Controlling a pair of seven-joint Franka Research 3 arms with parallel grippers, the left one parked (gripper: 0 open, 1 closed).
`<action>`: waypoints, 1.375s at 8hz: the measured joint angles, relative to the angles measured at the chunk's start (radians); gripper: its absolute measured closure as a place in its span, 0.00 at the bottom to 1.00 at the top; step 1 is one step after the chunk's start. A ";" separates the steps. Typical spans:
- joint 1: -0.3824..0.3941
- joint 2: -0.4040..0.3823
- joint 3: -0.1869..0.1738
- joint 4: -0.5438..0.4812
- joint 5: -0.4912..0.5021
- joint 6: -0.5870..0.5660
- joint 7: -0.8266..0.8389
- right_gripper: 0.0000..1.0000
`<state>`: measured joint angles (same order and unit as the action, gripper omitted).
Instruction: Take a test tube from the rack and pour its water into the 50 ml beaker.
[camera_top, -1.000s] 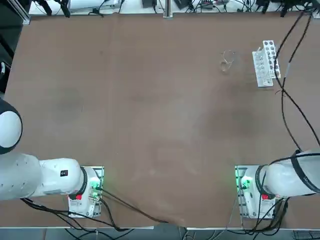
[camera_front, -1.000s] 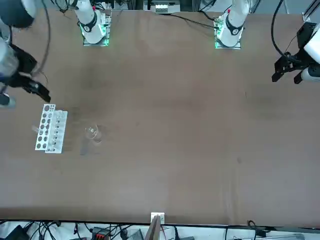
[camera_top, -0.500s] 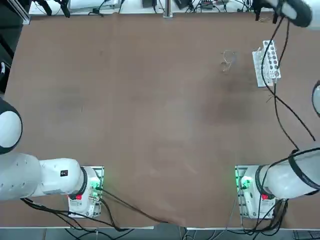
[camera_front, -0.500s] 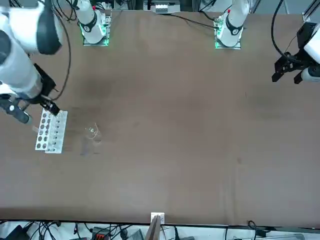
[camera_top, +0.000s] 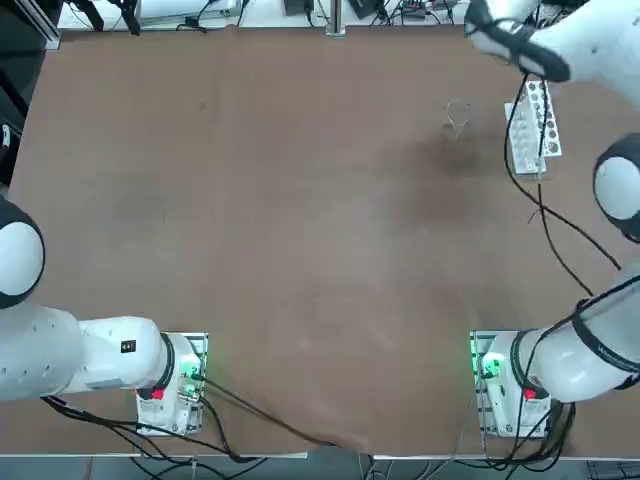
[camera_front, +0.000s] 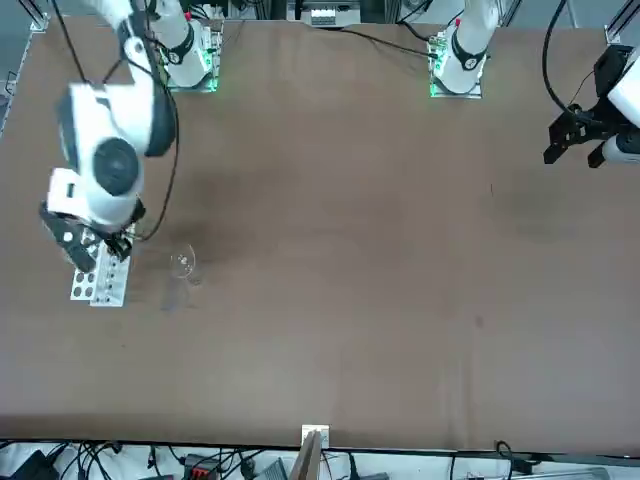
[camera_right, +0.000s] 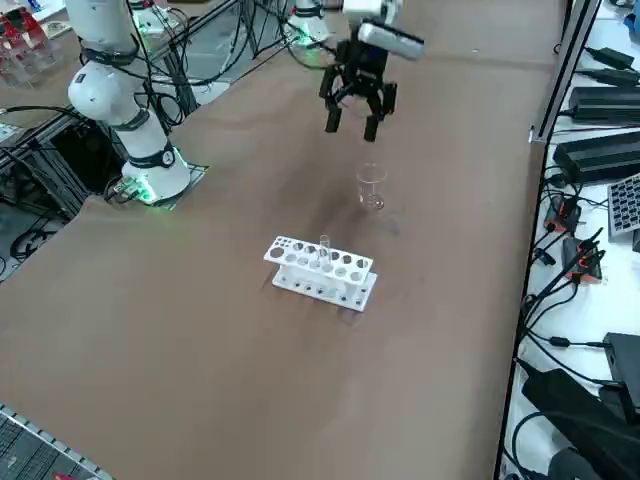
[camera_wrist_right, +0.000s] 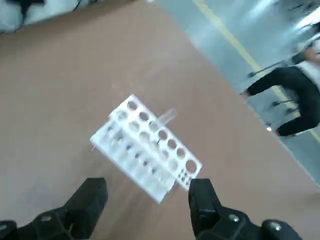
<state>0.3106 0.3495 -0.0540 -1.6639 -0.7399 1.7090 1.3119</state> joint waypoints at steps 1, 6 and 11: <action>0.006 0.029 0.000 -0.021 -0.070 0.000 0.110 0.03; 0.007 0.219 -0.011 -0.042 -0.331 -0.001 0.646 0.03; -0.005 0.303 -0.061 -0.040 -0.423 -0.039 0.945 0.03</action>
<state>0.3060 0.6523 -0.1152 -1.7043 -1.1625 1.6704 2.2564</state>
